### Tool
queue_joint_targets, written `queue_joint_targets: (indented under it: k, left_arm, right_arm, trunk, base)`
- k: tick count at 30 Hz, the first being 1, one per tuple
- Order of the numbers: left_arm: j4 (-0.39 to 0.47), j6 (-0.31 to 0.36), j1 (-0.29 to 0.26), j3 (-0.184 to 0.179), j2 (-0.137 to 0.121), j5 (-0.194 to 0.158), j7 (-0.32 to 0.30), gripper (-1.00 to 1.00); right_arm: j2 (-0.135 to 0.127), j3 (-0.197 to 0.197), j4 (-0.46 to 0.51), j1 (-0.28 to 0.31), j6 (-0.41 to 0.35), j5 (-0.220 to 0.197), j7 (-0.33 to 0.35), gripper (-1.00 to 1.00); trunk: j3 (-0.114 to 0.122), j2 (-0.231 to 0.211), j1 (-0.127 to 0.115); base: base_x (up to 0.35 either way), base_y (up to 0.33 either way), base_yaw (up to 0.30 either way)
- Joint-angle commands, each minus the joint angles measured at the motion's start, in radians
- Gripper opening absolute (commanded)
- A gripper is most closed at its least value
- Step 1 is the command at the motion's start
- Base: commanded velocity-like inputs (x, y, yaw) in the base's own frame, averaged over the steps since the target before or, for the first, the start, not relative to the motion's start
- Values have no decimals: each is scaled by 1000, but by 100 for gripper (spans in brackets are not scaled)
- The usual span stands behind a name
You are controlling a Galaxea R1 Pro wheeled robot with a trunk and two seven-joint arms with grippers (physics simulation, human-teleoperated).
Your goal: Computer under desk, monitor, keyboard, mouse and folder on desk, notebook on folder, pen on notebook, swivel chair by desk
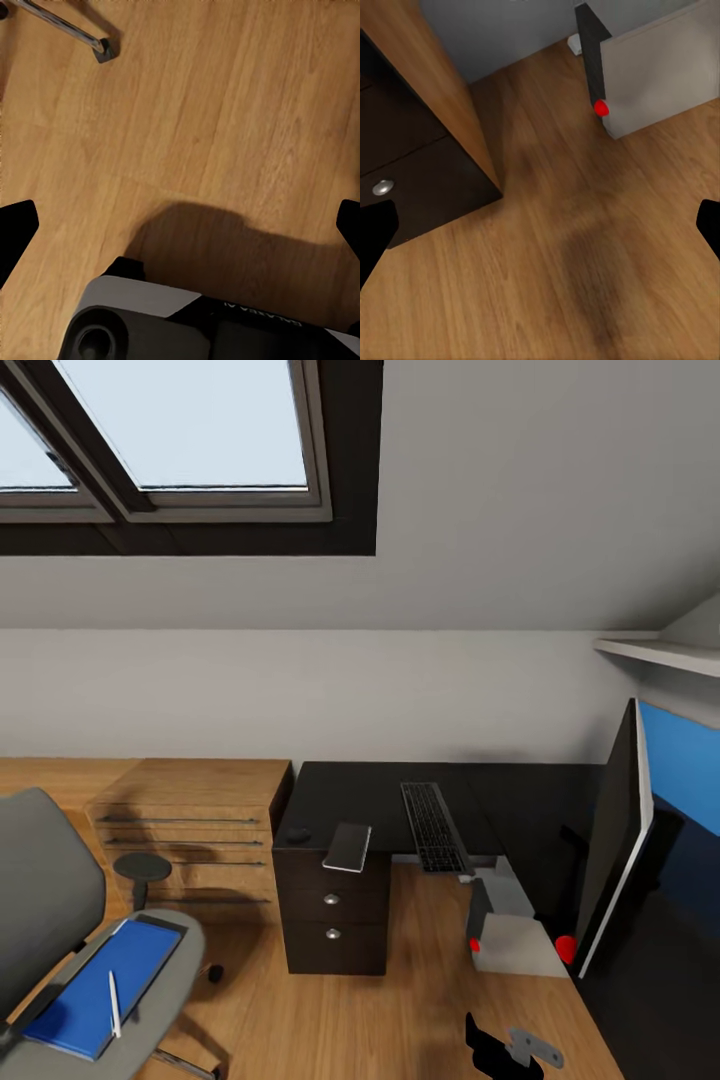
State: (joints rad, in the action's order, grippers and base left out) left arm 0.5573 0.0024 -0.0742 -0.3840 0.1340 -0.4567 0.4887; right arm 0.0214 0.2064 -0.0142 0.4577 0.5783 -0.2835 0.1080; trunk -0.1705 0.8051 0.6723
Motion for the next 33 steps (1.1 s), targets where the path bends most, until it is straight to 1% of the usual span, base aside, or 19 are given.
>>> queue_joint_targets:
  k: [1, 33]
  left_arm:
    - [1, -1, -1, -7, -1, -8, 8, 100]
    - [-2, -4, -1, -7, -2, -8, 8, 100]
  right_arm:
    - [0, 5, -1, 1, 3, -9, 10, 100]
    - [1, 5, -1, 1, 4, -9, 10, 100]
  trunk:
    - [2, -6, -4]
    - [102, -230, -126]
  base:
    - [0, 0, 0]
    - [0, 0, 0]
